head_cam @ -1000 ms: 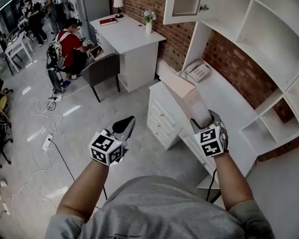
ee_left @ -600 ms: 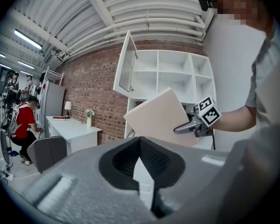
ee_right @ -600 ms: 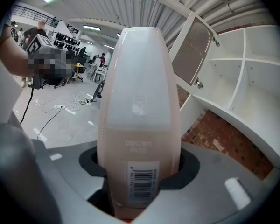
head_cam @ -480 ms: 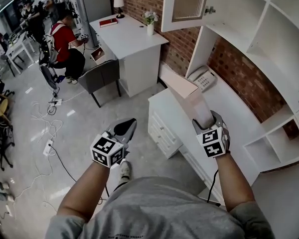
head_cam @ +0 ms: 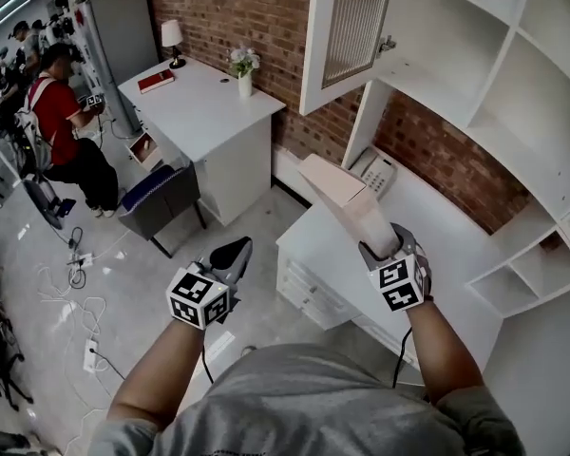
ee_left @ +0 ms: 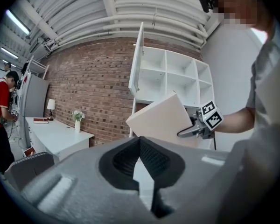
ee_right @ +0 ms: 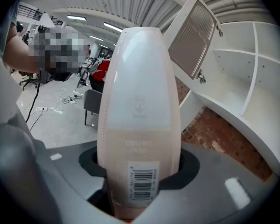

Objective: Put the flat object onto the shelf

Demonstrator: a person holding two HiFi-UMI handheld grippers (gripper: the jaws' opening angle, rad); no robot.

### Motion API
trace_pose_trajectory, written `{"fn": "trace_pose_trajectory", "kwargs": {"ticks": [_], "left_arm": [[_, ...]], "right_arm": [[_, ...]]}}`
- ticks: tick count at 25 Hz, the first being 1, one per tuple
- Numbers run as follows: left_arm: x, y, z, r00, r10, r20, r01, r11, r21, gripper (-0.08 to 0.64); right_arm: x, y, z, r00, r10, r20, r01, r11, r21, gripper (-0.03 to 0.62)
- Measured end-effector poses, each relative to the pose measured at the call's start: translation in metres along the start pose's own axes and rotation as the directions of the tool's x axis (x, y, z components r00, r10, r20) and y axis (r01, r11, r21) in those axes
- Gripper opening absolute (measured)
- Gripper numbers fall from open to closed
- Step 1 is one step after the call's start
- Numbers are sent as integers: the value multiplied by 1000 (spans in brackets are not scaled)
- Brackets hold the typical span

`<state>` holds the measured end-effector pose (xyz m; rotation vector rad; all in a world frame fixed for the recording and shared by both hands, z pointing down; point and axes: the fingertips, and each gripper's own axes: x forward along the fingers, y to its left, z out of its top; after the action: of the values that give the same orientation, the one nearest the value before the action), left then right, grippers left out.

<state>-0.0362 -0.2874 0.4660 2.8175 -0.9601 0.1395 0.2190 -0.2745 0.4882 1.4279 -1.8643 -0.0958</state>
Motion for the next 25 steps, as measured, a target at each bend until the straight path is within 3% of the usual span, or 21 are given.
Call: {"fn": "trace_pose_trajectory", "kwargs": {"ticks": [4, 8, 18, 25], "left_arm": [[19, 46, 15, 999, -44, -5, 45, 999, 20, -2], [38, 63, 19, 999, -43, -1, 43, 999, 15, -2], [73, 43, 39, 999, 12, 42, -12, 1000, 9, -2], [94, 27, 71, 996, -44, 83, 41, 999, 34, -2]], "right_arm": [[26, -9, 22, 999, -45, -20, 45, 999, 29, 272], [41, -22, 24, 998, -57, -35, 58, 998, 23, 272], [48, -57, 24, 1000, -29, 2, 29, 998, -48, 272], [12, -84, 26, 993, -115, 14, 116, 992, -40, 270]]}}
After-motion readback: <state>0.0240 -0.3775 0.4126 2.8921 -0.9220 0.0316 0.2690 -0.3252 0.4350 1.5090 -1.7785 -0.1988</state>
